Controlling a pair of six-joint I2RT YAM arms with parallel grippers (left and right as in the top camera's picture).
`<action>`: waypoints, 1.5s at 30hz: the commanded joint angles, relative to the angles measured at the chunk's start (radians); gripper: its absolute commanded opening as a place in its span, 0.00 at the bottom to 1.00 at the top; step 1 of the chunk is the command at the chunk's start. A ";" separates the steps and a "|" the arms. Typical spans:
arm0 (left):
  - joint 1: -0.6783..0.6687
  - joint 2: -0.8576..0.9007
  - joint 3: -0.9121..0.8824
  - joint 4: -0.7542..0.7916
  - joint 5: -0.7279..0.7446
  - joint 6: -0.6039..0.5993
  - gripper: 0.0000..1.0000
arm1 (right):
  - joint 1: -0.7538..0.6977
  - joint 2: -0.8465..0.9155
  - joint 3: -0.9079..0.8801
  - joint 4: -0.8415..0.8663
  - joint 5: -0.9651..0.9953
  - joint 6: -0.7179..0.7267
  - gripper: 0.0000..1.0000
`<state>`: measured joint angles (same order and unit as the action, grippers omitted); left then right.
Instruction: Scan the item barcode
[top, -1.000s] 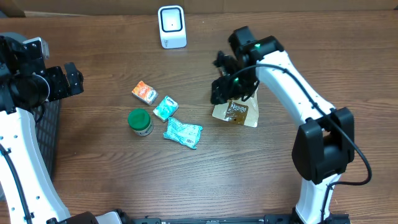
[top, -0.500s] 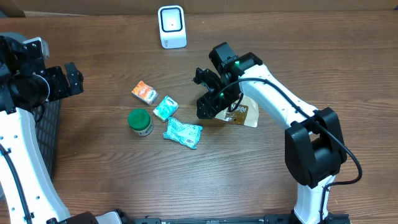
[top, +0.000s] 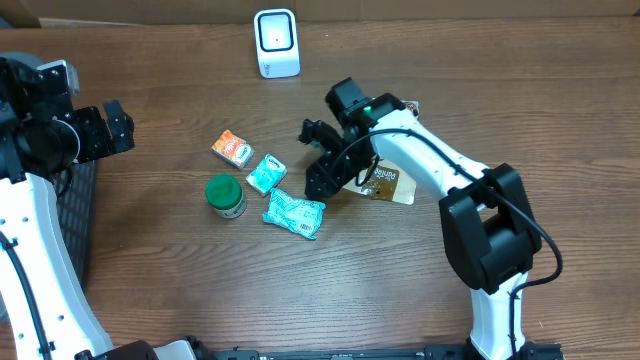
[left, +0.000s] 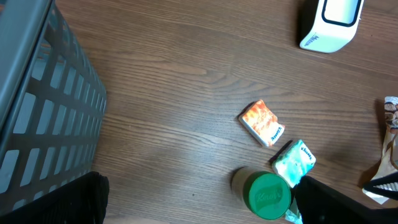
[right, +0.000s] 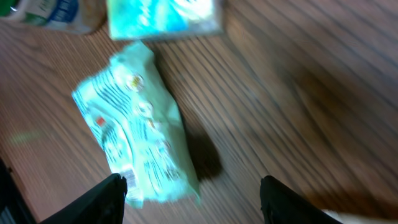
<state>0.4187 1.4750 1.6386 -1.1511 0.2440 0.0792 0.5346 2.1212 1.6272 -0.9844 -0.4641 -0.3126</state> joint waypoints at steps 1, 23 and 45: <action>-0.003 0.005 -0.001 0.003 0.011 0.014 0.99 | 0.020 0.031 -0.006 0.030 -0.024 -0.002 0.64; -0.003 0.005 -0.001 0.003 0.011 0.014 1.00 | 0.014 0.040 -0.006 0.079 -0.024 -0.002 0.64; -0.003 0.005 -0.001 0.003 0.011 0.014 0.99 | 0.014 0.040 -0.006 0.082 -0.025 -0.002 0.64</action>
<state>0.4187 1.4750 1.6386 -1.1511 0.2440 0.0792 0.5560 2.1536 1.6264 -0.9066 -0.4747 -0.3111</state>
